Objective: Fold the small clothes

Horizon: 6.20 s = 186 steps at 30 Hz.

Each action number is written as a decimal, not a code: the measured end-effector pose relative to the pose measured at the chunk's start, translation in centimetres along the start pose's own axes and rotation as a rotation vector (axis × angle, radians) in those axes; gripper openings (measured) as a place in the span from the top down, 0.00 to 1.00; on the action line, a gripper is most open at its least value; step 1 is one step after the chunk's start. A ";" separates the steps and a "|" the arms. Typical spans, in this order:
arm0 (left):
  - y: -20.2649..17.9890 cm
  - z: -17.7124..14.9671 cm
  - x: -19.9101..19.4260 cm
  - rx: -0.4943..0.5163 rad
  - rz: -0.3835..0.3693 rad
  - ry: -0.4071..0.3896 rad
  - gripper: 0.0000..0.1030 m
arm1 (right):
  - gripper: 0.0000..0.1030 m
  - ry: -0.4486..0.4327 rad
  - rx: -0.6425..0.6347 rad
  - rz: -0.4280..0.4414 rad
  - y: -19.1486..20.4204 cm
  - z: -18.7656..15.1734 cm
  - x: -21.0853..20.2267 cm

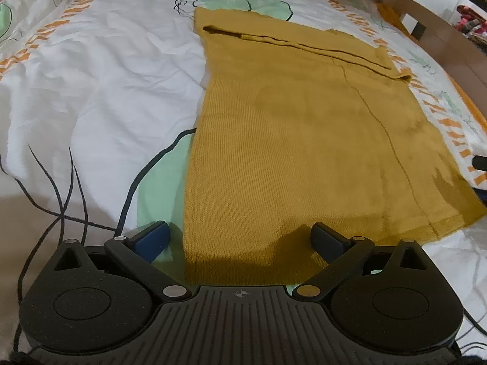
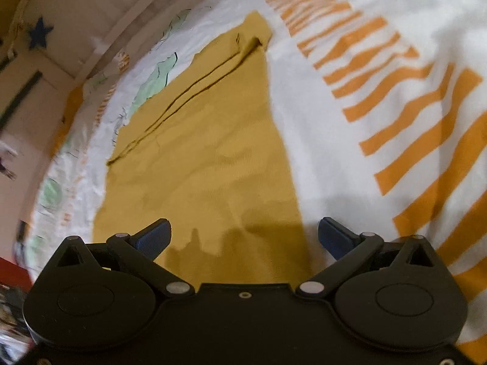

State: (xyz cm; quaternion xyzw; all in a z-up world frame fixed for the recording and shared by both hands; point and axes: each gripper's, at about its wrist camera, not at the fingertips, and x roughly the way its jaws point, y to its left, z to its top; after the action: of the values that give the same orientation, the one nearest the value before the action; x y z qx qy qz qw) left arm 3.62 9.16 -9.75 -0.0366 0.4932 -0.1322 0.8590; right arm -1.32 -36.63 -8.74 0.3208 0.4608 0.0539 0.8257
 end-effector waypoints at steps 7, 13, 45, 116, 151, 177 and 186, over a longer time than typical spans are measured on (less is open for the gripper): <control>0.3 0.1 0.0 -0.005 -0.024 0.002 0.03 | 0.00 0.071 0.007 0.063 0.2 -0.2 -0.1; 0.8 0.4 0.2 -0.038 -0.059 -0.002 0.03 | 0.00 0.082 0.042 0.116 -0.3 0.0 -0.3; 2.0 2.6 -4.9 -0.216 -0.162 -0.200 0.96 | 0.83 -0.047 -0.042 0.134 2.3 0.2 -2.8; 1.6 22.8 9.3 -0.082 0.061 -0.184 0.32 | 0.10 -0.216 -0.545 -0.142 11.5 18.0 15.7; 4.3 24.4 12.8 -0.166 0.036 -0.091 0.32 | 0.01 -0.155 -0.409 -0.359 13.3 25.7 26.8; 3.1 25.7 14.6 -0.079 0.107 -0.099 0.32 | 0.00 -0.310 -0.361 -0.105 8.1 17.7 12.4; 4.2 31.4 17.6 -0.155 0.170 -0.084 0.32 | 0.00 -0.320 -0.286 -0.143 5.1 18.9 11.6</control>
State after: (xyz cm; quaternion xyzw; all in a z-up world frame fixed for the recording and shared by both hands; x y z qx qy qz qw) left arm 39.78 6.44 -9.29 -0.0666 0.4669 -0.0185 0.8816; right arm 21.35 -37.20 -7.22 0.1714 0.3333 0.0084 0.9271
